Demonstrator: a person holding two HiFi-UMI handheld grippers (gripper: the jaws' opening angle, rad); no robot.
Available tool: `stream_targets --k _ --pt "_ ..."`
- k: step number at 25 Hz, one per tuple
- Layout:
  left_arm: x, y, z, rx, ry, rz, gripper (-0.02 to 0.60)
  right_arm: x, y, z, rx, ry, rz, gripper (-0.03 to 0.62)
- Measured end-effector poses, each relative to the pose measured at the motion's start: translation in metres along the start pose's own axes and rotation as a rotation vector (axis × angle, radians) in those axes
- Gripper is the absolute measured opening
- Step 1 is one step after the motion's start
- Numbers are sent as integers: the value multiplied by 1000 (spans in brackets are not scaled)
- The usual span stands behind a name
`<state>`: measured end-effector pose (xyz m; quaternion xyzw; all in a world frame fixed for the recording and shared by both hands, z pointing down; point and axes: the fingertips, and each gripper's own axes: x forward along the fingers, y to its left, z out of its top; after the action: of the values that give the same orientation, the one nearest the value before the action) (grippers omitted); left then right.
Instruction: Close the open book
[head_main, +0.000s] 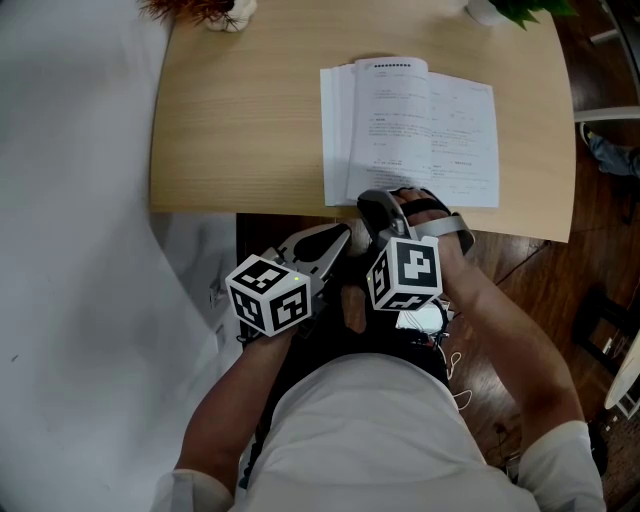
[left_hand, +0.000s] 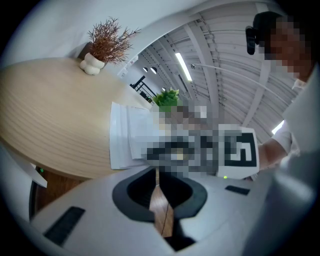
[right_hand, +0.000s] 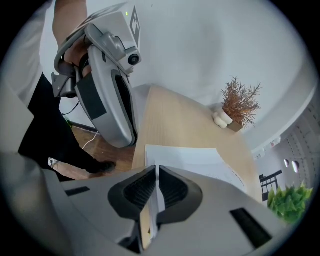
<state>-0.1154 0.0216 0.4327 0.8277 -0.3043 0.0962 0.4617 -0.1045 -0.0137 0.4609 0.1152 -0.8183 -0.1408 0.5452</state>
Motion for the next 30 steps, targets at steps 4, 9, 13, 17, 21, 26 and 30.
stream_targets --k 4,9,13,17,21,26,30 --pt "1 -2 0 1 1 -5 -2 -2 0 2 35 -16 8 14" --pt "1 -2 -1 -1 4 -6 -2 -8 -3 5 91 -50 2 3" --pt "2 -3 -1 -1 5 -7 -2 -13 -5 7 146 -74 -9 2" --pt "3 -5 1 0 3 -7 -2 -20 -8 7 191 -98 -18 2" --pt "6 -8 3 5 4 -7 -2 -27 -10 7 249 -128 -17 2" --pt "10 -12 1 6 6 -3 -2 -34 -14 4 347 -175 -11 2" --pt "12 -14 0 2 9 -2 -2 -42 -19 2 400 -210 -39 2"
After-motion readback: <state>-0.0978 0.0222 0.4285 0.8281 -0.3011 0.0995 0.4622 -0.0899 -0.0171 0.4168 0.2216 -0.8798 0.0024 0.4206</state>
